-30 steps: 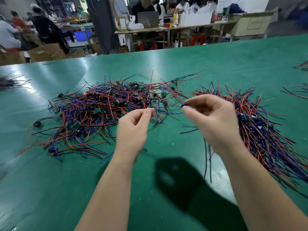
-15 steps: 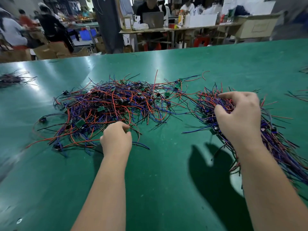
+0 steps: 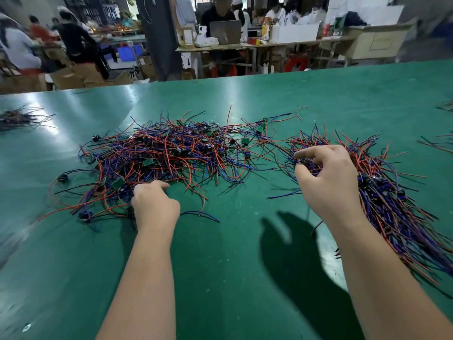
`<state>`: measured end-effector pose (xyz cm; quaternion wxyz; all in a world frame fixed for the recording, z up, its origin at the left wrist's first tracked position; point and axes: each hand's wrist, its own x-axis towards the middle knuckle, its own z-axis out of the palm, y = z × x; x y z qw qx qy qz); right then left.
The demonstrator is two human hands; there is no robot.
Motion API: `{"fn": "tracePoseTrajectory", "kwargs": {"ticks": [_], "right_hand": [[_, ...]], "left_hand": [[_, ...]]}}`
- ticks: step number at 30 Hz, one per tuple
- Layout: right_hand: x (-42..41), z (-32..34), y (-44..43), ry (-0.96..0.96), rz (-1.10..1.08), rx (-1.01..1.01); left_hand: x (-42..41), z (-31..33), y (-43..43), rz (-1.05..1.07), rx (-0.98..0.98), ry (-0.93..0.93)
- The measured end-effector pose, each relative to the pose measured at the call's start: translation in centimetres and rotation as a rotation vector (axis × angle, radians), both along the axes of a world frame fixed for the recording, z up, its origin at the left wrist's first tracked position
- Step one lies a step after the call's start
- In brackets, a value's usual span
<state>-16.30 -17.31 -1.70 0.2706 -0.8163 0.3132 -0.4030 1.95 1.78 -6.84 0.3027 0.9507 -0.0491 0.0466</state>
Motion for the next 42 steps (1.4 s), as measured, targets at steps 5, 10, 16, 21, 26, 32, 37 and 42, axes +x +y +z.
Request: {"fn": "tracePoseTrajectory", "kwargs": {"ticks": [5,10,16,21,26,32,37,42], "right_hand": [[0.3,-0.3,0.0,-0.007,0.027,0.038],[0.8,-0.2,0.8,-0.158,0.184,0.427],[1.1,0.4,2.2,-0.172,0.653,1.252],[0.4,0.9,2.1,-0.172,0.715,1.142],[0.7,0.6,1.8,-0.398,0.677,1.146],[0.5,1.4,1.4,-0.737,0.703,1.153],[0.3,1.7,1.9,-0.733,0.761,1.143],[0.3,1.7,1.9,-0.741,0.756,1.157]], "left_hand": [[-1.3,1.1,-1.0,-0.059,-0.348,-0.196],[-5.6,3.7,-3.0,-0.245,-0.739,-0.547],[-11.8,3.9,-4.6,-0.953,-0.714,-0.68],[-14.5,2.9,-5.8,-1.256,-0.647,-0.469],[-14.3,2.8,-5.9,-1.091,-0.747,-0.355],[-12.2,3.5,-5.3,-0.594,-0.802,-0.503],[-10.5,3.4,-4.9,-0.338,-0.535,-0.681],[-9.0,3.7,-4.2,-0.377,-0.353,-0.766]]}}
